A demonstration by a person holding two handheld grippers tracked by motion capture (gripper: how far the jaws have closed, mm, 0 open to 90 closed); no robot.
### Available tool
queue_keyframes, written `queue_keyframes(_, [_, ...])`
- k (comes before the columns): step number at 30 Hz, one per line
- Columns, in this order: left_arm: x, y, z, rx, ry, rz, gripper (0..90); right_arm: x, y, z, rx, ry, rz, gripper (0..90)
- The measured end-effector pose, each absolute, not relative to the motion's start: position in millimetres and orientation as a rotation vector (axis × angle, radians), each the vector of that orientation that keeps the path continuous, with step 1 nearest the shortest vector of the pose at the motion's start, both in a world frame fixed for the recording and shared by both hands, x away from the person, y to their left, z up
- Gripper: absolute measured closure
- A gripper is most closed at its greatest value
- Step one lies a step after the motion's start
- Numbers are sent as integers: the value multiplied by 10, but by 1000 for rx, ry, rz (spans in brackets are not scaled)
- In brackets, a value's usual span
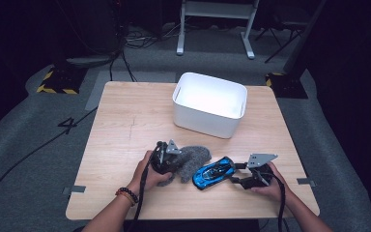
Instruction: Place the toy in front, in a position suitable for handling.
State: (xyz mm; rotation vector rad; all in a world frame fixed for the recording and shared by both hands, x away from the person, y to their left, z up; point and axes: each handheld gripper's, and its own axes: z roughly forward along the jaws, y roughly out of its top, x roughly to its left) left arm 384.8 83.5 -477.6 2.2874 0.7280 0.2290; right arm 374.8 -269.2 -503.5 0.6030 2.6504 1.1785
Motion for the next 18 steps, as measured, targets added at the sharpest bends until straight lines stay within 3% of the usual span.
queue_keyframes(9, [3678,376,-4538,2130,524,87,740,3719,-2640,-5039,582,2649,1176,409])
queue_keyframes(18, [3687,-48,-4699,2188,497,74,722,3763,-2736,-5002,629,2637,1197,395])
